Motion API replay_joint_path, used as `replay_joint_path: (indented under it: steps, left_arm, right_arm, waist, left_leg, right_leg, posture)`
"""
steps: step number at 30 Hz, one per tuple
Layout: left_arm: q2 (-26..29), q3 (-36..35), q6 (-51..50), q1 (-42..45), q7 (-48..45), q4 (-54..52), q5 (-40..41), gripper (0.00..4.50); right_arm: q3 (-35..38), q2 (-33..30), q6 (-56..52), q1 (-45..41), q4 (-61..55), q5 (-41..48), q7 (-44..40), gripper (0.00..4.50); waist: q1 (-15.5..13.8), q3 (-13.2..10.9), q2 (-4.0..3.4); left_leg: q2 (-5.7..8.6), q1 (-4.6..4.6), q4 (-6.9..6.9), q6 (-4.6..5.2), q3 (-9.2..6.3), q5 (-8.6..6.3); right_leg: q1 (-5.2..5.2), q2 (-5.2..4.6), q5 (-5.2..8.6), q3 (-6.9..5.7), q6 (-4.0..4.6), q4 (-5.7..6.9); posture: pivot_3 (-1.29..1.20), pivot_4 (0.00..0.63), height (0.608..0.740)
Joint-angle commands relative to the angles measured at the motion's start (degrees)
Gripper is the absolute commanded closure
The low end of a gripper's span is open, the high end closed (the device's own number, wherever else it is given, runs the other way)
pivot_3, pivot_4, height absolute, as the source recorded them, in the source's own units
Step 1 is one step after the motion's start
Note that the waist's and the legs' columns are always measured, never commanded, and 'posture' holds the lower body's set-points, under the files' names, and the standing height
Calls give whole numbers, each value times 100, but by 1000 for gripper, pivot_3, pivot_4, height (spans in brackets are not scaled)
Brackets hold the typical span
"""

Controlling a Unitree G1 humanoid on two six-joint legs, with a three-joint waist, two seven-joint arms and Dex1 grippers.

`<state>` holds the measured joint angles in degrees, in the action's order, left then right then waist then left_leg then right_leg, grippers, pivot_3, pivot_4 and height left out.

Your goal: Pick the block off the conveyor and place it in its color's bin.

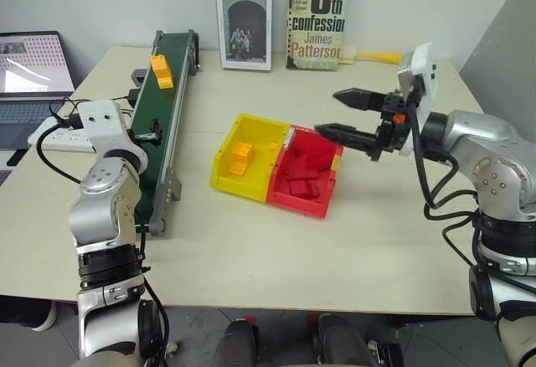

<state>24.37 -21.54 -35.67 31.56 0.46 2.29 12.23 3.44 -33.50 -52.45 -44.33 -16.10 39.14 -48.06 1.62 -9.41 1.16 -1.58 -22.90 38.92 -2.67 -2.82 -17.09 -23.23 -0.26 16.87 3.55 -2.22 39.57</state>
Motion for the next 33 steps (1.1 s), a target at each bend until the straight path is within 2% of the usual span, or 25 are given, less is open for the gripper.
replay_joint_path:
  steps: [1,27,30,33]
  left_arm:
    - [47,-8,145,170,35,-53,-51,76]
    - [38,193,490,623,34,763,-118,76]
    - [39,161,504,608,62,743,-128,493]
    - [-10,61,443,573,96,670,-54,1098]
  right_arm:
    - [40,-61,-58,-263,-261,251,-62,0]
    - [12,-261,-79,-156,-402,379,168,0]
    - [6,-266,-79,-149,-410,395,182,0]
    - [4,-267,-58,-157,-375,387,181,0]
  waist:
    - [0,0,0]
    - [-1,0,0]
    - [-1,0,0]
    - [-1,0,0]
  left_leg:
    - [0,0,0,0,0,0]
    - [0,0,0,-1,-2,1]
    - [0,0,0,-1,-1,1]
    - [0,-1,0,-1,-2,1]
  right_leg:
    - [0,0,0,0,0,1]
    - [0,-3,0,-1,0,-1]
    - [0,-3,0,-1,0,-1]
    - [0,-3,0,-1,0,-1]
  posture:
    - [0,150,740]
    - [0,150,740]
    - [0,150,740]
    - [0,150,740]
